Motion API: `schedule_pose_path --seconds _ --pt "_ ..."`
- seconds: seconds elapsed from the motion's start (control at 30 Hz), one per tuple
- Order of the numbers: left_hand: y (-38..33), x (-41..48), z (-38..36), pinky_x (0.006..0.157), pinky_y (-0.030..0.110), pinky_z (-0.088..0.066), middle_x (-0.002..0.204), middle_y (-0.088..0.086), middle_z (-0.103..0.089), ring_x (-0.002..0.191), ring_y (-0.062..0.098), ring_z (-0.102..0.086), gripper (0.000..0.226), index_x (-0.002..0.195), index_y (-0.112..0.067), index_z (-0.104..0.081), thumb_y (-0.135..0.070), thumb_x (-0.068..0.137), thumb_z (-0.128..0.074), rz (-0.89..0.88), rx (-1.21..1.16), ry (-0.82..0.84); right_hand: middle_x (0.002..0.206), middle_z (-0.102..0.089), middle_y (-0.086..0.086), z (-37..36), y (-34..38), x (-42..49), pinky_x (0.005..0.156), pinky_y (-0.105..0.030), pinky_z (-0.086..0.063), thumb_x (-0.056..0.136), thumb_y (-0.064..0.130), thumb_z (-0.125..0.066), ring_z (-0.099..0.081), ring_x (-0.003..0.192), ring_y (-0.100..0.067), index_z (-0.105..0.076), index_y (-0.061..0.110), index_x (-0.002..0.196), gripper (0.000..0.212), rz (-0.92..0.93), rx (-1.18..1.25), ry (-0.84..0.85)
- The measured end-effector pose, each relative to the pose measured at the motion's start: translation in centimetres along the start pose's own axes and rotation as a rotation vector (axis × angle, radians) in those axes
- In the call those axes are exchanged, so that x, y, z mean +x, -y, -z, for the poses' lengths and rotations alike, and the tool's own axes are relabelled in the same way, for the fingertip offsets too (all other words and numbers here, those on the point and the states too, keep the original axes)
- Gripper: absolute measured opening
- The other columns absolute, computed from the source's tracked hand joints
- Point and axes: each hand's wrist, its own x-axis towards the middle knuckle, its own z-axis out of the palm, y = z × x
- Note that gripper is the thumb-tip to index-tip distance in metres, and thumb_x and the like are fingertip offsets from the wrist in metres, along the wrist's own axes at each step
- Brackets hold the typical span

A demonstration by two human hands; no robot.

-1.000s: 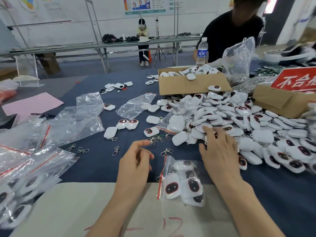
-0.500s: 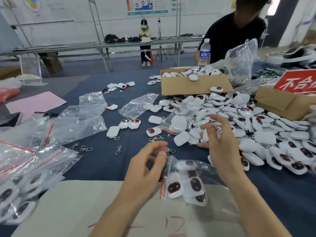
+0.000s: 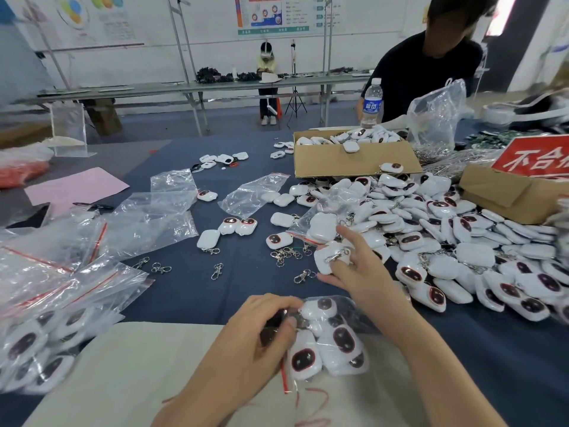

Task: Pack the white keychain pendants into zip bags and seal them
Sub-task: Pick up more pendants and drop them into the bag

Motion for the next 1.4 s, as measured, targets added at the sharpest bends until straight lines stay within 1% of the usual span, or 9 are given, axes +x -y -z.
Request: schedule_pose_path --seconds 0.2,0.33,0.47,0.57,0.73,0.87,1.03,1.13,1.4 --pt "-0.2 3.8 -0.1 0.084 0.01 -0.049 0.104 -0.02 -0.074 0.101 0.001 -0.068 0.026 0.103 -0.045 -0.07 -0.022 0.102 -0.059 0.204 -0.322 -0.198 0.114 -0.068 0.006 0.4 -0.2 0.1 0.078 -0.02 -0.058 0.101 0.006 -0.055 -0.069 0.102 -0.011 -0.066 0.039 0.11 0.036 0.053 -0.06 -0.013" --pt "-0.3 7.0 -0.9 0.09 0.03 -0.055 0.102 -0.014 -0.075 0.099 0.01 -0.07 0.021 0.104 -0.039 -0.072 -0.023 0.102 -0.058 0.242 -0.376 -0.136 0.107 -0.07 -0.01 0.0 -0.6 0.2 0.073 -0.022 -0.059 0.1 0.005 -0.058 -0.071 0.097 -0.019 -0.069 0.033 0.115 0.033 0.078 -0.05 0.006" --pt "0.1 8.1 -1.8 0.084 0.021 -0.054 0.103 -0.016 -0.075 0.095 0.007 -0.07 0.016 0.112 -0.039 -0.07 -0.032 0.101 -0.059 0.18 -0.339 -0.019 0.092 -0.076 0.0 -0.3 -1.0 0.9 0.063 -0.023 -0.06 0.095 0.006 -0.066 -0.074 0.08 -0.01 -0.068 0.026 0.104 0.021 0.015 0.052 0.007" --pt "0.7 7.9 -2.0 0.086 0.023 -0.055 0.108 -0.016 -0.074 0.097 0.012 -0.069 0.023 0.119 -0.043 -0.066 -0.039 0.097 -0.061 0.163 -0.319 0.052 0.093 -0.077 0.001 0.0 -1.3 1.3 0.068 -0.022 -0.06 0.092 0.009 -0.071 -0.076 0.087 -0.014 -0.071 0.026 0.098 0.018 -0.018 0.15 -0.025" --pt "1.0 8.2 -2.1 0.088 0.033 -0.056 0.104 -0.018 -0.073 0.094 0.01 -0.069 0.032 0.106 -0.043 -0.066 -0.012 0.099 -0.062 0.159 -0.3 -0.047 0.105 -0.076 -0.001 0.3 -1.2 1.0 0.087 -0.027 -0.056 0.093 0.004 -0.067 -0.072 0.102 -0.016 -0.078 0.027 0.098 0.026 -0.035 0.102 0.065" --pt "1.3 8.4 -1.9 0.077 0.035 -0.056 0.094 -0.013 -0.074 0.079 0.013 -0.067 0.043 0.092 -0.041 -0.068 -0.001 0.099 -0.056 0.224 -0.358 -0.182 0.103 -0.078 -0.01 0.0 -1.0 1.3 0.077 -0.02 -0.059 0.1 0.002 -0.054 -0.075 0.096 -0.018 -0.077 0.015 0.101 0.026 -0.128 0.217 0.107" --pt "0.7 8.2 -1.7 0.079 0.019 -0.055 0.102 -0.012 -0.076 0.091 0.007 -0.07 0.042 0.104 -0.041 -0.072 -0.005 0.102 -0.051 0.165 -0.41 -0.079 0.106 -0.075 -0.01 0.0 -1.0 1.2 0.076 -0.028 -0.061 0.095 0.009 -0.066 -0.075 0.095 -0.026 -0.066 0.022 0.121 0.029 -0.083 0.212 0.084" --pt "0.8 8.3 -1.5 0.081 0.018 -0.054 0.102 -0.011 -0.076 0.093 0.006 -0.07 0.031 0.116 -0.042 -0.068 -0.017 0.103 -0.056 0.232 -0.521 -0.072 0.11 -0.073 -0.007 -0.1 -1.1 1.2 0.083 -0.029 -0.061 0.093 0.009 -0.069 -0.073 0.101 -0.02 -0.07 0.024 0.117 0.028 -0.064 0.154 0.063" --pt "0.4 8.3 -1.5 0.074 0.008 -0.048 0.09 -0.02 -0.076 0.078 -0.008 -0.066 0.02 0.11 -0.029 -0.075 -0.02 0.102 -0.06 0.209 -0.428 -0.021 0.105 -0.074 -0.008 -0.2 -1.3 1.3 0.075 -0.022 -0.059 0.092 0.01 -0.07 -0.072 0.095 -0.012 -0.075 0.019 0.108 0.018 -0.043 0.113 0.062"
